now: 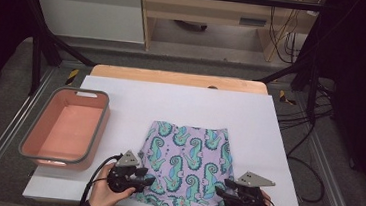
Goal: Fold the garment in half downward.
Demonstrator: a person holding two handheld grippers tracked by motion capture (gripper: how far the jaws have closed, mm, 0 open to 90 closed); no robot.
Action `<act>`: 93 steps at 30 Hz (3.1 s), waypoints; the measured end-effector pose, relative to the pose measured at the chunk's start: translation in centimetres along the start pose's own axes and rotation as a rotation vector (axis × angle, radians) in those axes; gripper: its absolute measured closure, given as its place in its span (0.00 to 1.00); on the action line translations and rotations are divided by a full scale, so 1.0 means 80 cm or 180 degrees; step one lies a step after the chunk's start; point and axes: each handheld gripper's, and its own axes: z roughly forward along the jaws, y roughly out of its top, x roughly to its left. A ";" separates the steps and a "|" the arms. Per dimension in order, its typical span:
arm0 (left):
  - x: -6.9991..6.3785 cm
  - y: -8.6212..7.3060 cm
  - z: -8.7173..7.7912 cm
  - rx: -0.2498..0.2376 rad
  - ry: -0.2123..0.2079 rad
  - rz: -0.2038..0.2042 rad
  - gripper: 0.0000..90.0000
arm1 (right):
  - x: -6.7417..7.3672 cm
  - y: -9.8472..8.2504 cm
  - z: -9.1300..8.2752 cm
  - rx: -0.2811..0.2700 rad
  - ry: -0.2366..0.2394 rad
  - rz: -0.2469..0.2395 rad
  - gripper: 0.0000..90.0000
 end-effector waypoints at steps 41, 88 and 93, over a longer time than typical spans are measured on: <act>0.028 0.027 -0.002 -0.0271 -0.0010 0.0172 0.28 | -0.039 0.041 0.013 -0.0273 -0.0162 -0.0081 0.35; 0.142 0.127 0.083 -0.0370 0.0711 -0.0171 0.42 | -0.101 0.083 0.048 -0.0253 -0.0387 0.0190 0.23; 0.146 0.127 0.087 -0.0279 0.0709 -0.0148 0.51 | -0.111 0.097 0.065 -0.0231 -0.0414 0.0229 0.27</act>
